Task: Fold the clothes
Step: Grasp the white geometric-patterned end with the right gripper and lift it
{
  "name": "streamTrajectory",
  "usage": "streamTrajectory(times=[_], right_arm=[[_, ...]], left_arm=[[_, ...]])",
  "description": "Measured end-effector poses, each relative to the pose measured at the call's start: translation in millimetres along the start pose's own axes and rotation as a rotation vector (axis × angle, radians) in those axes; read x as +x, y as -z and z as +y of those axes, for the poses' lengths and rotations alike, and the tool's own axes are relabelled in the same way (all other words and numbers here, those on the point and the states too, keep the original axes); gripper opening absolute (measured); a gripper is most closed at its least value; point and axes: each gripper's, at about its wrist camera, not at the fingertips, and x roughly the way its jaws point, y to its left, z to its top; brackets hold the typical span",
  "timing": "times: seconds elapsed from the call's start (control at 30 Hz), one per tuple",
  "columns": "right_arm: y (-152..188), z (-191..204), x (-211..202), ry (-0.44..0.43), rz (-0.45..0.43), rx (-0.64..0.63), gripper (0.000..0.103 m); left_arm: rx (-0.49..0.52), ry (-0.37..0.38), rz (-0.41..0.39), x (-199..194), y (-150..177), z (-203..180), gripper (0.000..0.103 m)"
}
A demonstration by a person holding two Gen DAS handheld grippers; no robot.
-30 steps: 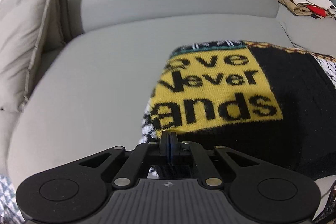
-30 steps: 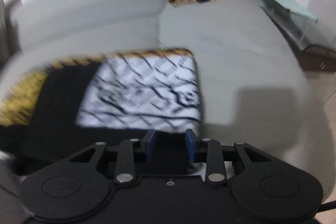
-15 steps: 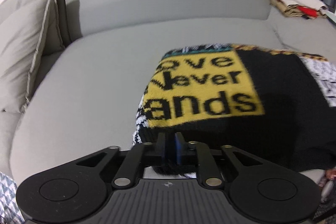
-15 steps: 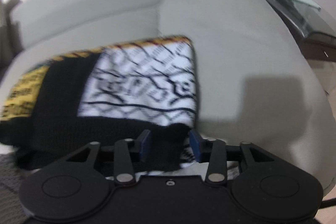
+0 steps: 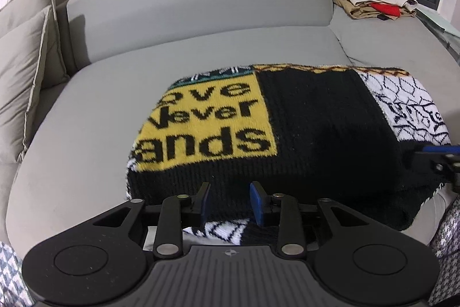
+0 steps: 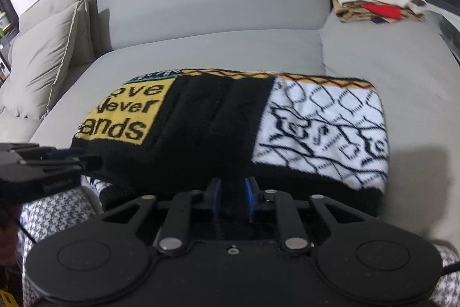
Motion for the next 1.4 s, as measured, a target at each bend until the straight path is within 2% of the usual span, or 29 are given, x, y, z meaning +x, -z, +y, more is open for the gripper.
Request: streamTrajectory(times=[0.17,0.3,0.37,0.47,0.53,0.6,0.67,0.77,0.83,0.87,0.9,0.97,1.07,1.13,1.17,1.27,1.33,1.37,1.4], right_arm=[[-2.2,10.3,16.4,-0.004,-0.01,-0.026,0.023],[16.8,12.6,52.2,0.075,0.064,-0.11,0.018],[19.4,11.3,50.0,0.072,0.052,-0.098,0.017],[13.1,5.8,37.0,0.038,0.081,-0.041,0.018],[15.5,-5.4,16.9,-0.027,0.072,0.051,0.026],[22.2,-21.4,-4.7,-0.078,0.038,0.164,0.044],[28.4,-42.8,-19.1,-0.117,0.013,0.301,0.054],[37.2,-61.1,-28.6,-0.153,0.0,0.43,0.059],[37.2,-54.3,-26.7,-0.11,-0.004,0.38,0.053],[36.8,-49.1,-24.9,-0.078,-0.008,0.34,0.033],[36.9,-46.5,-22.8,-0.067,-0.011,0.318,0.019],[40.3,-48.8,-18.4,-0.043,-0.029,0.315,0.019],[51.5,-71.4,-16.8,-0.039,-0.058,0.421,0.02],[61.4,-91.8,-14.4,-0.104,-0.042,0.53,0.027],[66.2,-100.1,-13.2,-0.134,-0.033,0.575,0.03],[75.9,-106.4,-9.7,-0.19,-0.012,0.609,0.03],[80.8,-111.7,-7.2,-0.217,-0.016,0.655,0.033],[83.4,-115.6,-6.3,-0.23,-0.021,0.689,0.045],[85.9,-119.5,-5.3,-0.242,-0.026,0.723,0.067]], left_arm=[[-0.012,0.008,0.007,-1.9,7.2,1.5,0.039],[-0.035,0.009,0.028,0.0,16.3,8.3,0.039],[-0.047,0.012,0.039,0.0,20.9,11.3,0.04],[-0.053,0.015,0.048,-2.4,26.8,13.9,0.04],[-0.053,0.016,0.045,-5.5,29.9,14.3,0.042],[-0.055,0.023,0.045,-6.9,31.3,13.5,0.043],[-0.056,0.046,0.05,-5.9,30.5,8.4,0.043],[-0.042,0.109,0.053,-4.6,28.3,-3.4,0.043],[-0.037,0.15,0.048,-3.8,26.3,-9.0,0.044],[-0.043,0.153,0.041,-3.6,25.3,-9.6,0.043],[-0.051,0.15,0.03,-3.4,24.2,-8.5,0.042],[-0.06,0.14,0.007,-3.2,22.0,-4.6,0.037],[-0.047,0.144,-0.019,-3.0,16.1,-2.8,0.033],[-0.018,0.146,-0.038,-1.2,9.4,-8.9,0.034],[-0.004,0.135,-0.04,3.9,6.0,-12.0,0.038],[0.034,0.095,-0.029,25.2,-3.5,-19.9,0.037],[0.043,0.086,0.019,44.0,-2.8,-19.6,0.039],[0.043,0.087,0.03,47.5,-2.3,-18.7,0.039],[0.042,0.09,0.031,47.4,-2.0,-17.6,0.039]])
